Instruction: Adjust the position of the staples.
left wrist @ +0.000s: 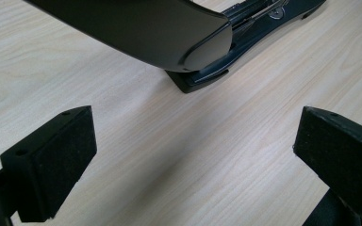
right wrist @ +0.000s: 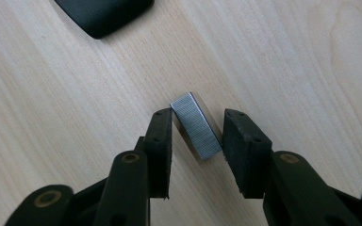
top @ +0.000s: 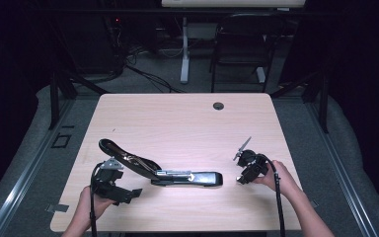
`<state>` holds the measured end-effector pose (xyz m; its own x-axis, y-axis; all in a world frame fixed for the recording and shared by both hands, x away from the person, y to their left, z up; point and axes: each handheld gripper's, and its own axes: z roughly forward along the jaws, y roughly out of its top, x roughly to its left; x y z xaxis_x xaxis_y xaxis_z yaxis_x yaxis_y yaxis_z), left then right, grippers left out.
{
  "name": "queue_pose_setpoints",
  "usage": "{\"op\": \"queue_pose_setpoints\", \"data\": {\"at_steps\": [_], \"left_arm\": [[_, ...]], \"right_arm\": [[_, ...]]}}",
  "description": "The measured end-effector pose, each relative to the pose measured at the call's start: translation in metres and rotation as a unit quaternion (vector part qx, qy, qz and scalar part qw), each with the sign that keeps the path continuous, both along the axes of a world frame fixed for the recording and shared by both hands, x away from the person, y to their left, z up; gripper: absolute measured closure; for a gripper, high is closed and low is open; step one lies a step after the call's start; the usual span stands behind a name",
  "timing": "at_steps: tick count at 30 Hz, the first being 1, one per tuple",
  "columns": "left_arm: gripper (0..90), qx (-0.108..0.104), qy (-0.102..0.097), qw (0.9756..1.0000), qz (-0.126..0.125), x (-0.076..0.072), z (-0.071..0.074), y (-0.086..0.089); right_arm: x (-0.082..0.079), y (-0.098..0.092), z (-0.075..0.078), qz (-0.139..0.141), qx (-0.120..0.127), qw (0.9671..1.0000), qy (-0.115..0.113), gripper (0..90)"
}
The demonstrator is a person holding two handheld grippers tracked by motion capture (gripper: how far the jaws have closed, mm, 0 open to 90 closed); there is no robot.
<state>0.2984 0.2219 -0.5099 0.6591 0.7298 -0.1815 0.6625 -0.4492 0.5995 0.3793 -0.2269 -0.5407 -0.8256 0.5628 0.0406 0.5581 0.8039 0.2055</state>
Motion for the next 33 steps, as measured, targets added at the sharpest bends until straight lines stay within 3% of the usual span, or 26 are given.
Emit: {"op": "queue_pose_setpoints", "data": {"at_steps": [4,6,8,12,18,26,29,33], "left_arm": [[0.2,0.002,0.000,1.0000,0.000,0.000,0.000,-0.001],[0.2,0.003,0.000,1.0000,0.000,0.000,0.000,-0.001],[0.2,0.003,0.000,1.0000,0.000,0.000,0.000,-0.001],[0.1,0.004,0.001,1.0000,-0.001,0.000,0.000,-0.001],[0.2,0.004,0.001,1.0000,-0.002,0.000,-0.001,-0.001],[0.2,0.004,0.002,1.0000,-0.002,0.001,-0.001,-0.002],[0.2,0.004,0.002,1.0000,-0.002,0.001,-0.001,-0.002],[0.2,0.003,0.002,1.0000,-0.001,0.001,-0.001,-0.001]], "right_arm": [[-0.002,0.002,0.000,0.006,-0.003,1.0000,-0.006,63.3],[-0.003,0.003,0.002,0.020,-0.017,0.9996,-0.014,62.6],[-0.004,0.005,0.002,0.021,0.001,0.9997,-0.015,62.8],[-0.004,0.012,0.001,0.034,-0.010,0.9992,-0.017,64.5],[-0.003,0.016,0.001,0.046,-0.020,0.9986,-0.019,73.3],[-0.003,0.018,-0.002,0.033,-0.010,0.9994,-0.009,76.8],[-0.001,0.018,0.000,0.040,-0.030,0.9987,-0.008,77.8],[-0.001,0.017,0.000,0.032,-0.019,0.9993,-0.004,77.9]]}}
